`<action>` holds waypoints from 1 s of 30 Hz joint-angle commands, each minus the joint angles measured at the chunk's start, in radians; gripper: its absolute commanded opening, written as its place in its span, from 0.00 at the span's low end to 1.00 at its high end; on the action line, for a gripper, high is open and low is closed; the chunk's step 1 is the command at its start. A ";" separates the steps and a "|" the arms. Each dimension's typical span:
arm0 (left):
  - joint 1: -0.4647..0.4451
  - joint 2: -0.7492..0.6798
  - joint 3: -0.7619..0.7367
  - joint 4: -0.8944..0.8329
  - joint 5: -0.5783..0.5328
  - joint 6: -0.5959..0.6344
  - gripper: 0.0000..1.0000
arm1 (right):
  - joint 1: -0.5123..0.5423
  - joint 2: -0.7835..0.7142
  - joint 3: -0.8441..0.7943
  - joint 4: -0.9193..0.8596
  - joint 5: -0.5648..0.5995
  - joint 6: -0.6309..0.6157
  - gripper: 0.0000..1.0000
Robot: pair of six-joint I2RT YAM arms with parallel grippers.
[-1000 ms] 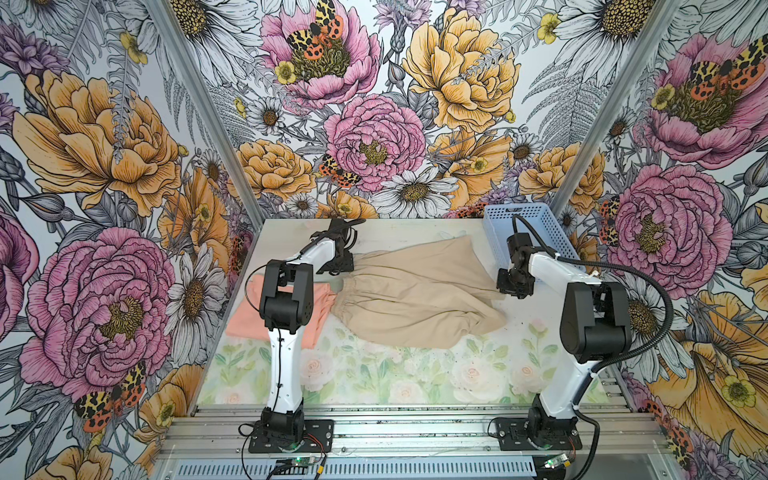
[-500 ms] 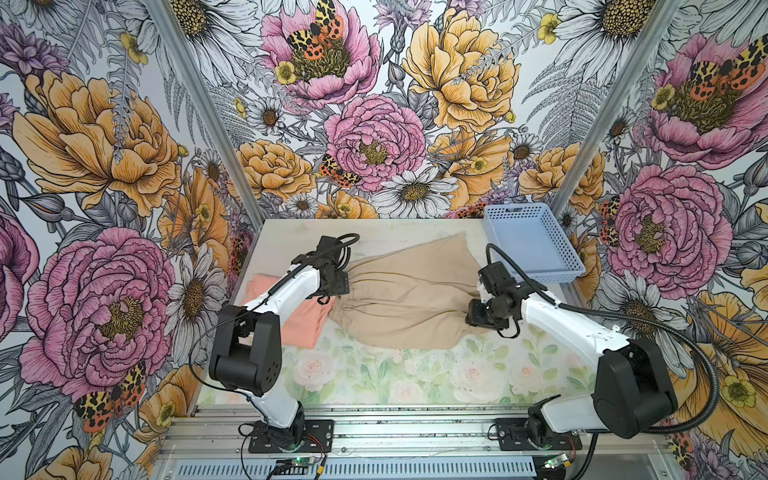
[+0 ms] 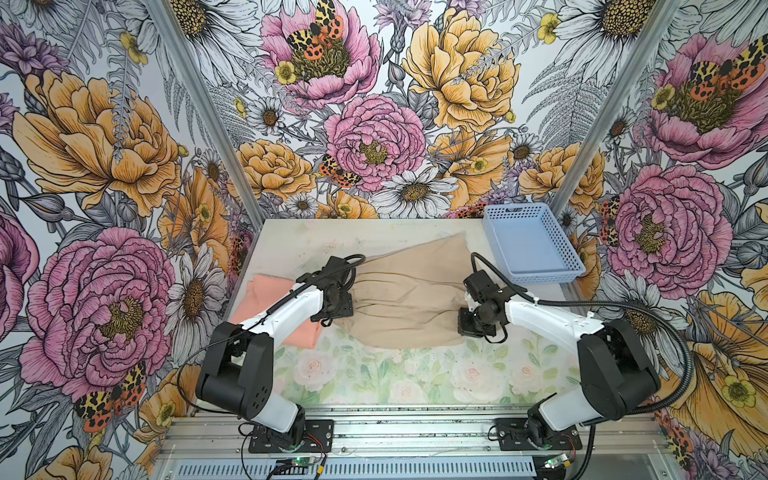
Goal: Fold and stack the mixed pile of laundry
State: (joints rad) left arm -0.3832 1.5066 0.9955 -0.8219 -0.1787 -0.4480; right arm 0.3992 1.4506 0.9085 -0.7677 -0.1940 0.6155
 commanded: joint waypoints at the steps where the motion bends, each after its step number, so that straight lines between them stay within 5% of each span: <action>1: -0.070 -0.020 -0.040 -0.011 0.042 -0.072 0.71 | -0.052 -0.071 0.026 -0.100 -0.037 -0.025 0.00; 10: -0.134 -0.072 -0.164 0.030 0.019 -0.241 0.63 | -0.086 -0.065 0.059 -0.127 -0.047 -0.049 0.00; 20: -0.093 0.006 -0.169 0.193 0.019 -0.204 0.58 | -0.099 -0.059 0.058 -0.125 -0.039 -0.060 0.00; 22: -0.085 0.057 -0.155 0.209 0.024 -0.189 0.46 | -0.103 -0.059 0.061 -0.125 -0.042 -0.063 0.00; 24: -0.085 0.089 -0.138 0.204 0.024 -0.175 0.20 | -0.116 -0.066 0.068 -0.132 -0.050 -0.066 0.00; 26: -0.093 0.065 -0.119 0.172 0.029 -0.176 0.03 | -0.127 -0.084 0.078 -0.156 -0.054 -0.072 0.00; 30: -0.115 -0.063 -0.077 0.014 0.007 -0.182 0.00 | -0.130 -0.148 0.090 -0.254 -0.053 -0.096 0.00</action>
State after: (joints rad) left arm -0.4923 1.5368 0.8833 -0.6926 -0.1371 -0.6331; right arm 0.2798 1.3643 0.9642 -0.9234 -0.2710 0.5491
